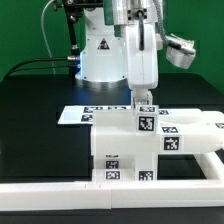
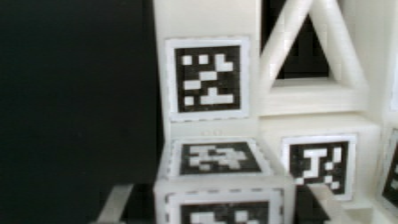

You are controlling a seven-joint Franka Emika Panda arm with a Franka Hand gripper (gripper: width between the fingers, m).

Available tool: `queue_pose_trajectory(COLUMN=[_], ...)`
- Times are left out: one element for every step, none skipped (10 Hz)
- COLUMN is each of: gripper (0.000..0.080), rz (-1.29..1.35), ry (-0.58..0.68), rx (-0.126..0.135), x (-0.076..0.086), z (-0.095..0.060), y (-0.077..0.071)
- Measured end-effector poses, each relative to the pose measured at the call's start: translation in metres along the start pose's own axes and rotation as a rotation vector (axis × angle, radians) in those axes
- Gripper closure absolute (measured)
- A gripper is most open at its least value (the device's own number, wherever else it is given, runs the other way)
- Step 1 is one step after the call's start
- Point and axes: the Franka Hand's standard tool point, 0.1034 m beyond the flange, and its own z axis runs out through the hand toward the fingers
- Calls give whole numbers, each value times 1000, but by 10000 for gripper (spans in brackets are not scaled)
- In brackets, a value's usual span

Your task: Assemble chair

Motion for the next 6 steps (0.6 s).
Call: queue_pose_trajectory(gripper=[518,518,518,518,518,512], rz=[86,142,164,230,232,224], ry=[-5,-12,-13,-21,-22,-22], rx=[0,-2,-3,-3,-3,-3], x=[-2,-6,-8,-12,-13,-13], z=[0,0,0,1,1,1], y=[1,1,2,2,2,2])
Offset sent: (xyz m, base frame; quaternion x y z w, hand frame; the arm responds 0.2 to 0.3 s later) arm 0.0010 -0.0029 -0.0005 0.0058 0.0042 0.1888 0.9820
